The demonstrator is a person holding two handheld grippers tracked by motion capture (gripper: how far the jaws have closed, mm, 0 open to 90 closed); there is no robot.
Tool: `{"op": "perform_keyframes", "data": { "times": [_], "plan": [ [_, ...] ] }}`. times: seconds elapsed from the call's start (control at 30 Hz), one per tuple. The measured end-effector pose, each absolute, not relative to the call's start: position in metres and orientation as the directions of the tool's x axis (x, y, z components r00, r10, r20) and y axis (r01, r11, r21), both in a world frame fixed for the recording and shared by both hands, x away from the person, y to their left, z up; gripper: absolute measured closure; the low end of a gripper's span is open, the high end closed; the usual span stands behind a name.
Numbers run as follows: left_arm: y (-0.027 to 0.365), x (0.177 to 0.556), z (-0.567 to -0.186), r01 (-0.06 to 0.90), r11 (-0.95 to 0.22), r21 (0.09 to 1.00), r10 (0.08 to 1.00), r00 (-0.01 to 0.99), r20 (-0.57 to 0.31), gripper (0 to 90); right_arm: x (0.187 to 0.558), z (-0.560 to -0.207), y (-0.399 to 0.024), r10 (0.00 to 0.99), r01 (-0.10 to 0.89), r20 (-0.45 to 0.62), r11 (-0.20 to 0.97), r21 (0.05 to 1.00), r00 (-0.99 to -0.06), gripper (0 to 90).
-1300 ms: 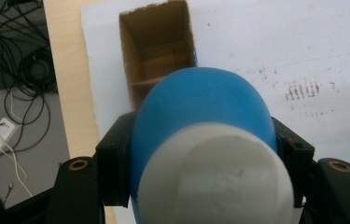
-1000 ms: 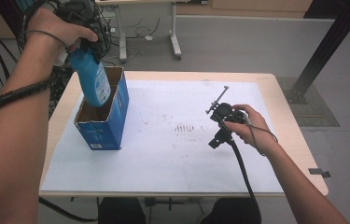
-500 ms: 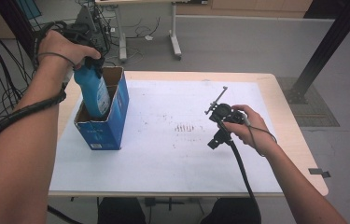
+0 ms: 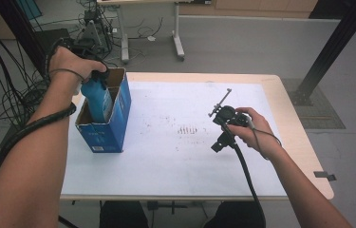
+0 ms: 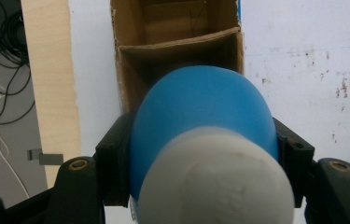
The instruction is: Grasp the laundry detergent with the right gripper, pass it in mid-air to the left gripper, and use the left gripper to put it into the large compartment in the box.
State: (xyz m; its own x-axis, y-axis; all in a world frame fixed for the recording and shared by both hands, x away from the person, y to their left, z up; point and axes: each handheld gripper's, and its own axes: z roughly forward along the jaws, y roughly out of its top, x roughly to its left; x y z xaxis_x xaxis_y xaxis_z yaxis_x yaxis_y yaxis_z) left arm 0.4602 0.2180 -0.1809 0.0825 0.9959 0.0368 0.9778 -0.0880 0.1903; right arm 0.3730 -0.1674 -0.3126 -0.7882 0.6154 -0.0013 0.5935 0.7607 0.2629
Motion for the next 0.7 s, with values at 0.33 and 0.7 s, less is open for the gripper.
{"op": "perform_keyframes", "data": {
  "times": [0.33, 0.7],
  "plan": [
    [0.221, 0.461, -0.198, 0.979, -0.083, 0.188, 0.996, 0.077, 0.037, 37.7, 0.373, -0.315, -0.169, 0.618, 0.596, 0.001, 0.757, 0.267, -0.786, 5.9],
    [0.224, 0.461, -0.217, 0.979, -0.065, 0.194, 0.998, 0.062, 0.025, 37.6, 0.373, -0.316, -0.167, 0.613, 0.591, 0.002, 0.761, 0.267, -0.79, 5.9]
  ]
}}
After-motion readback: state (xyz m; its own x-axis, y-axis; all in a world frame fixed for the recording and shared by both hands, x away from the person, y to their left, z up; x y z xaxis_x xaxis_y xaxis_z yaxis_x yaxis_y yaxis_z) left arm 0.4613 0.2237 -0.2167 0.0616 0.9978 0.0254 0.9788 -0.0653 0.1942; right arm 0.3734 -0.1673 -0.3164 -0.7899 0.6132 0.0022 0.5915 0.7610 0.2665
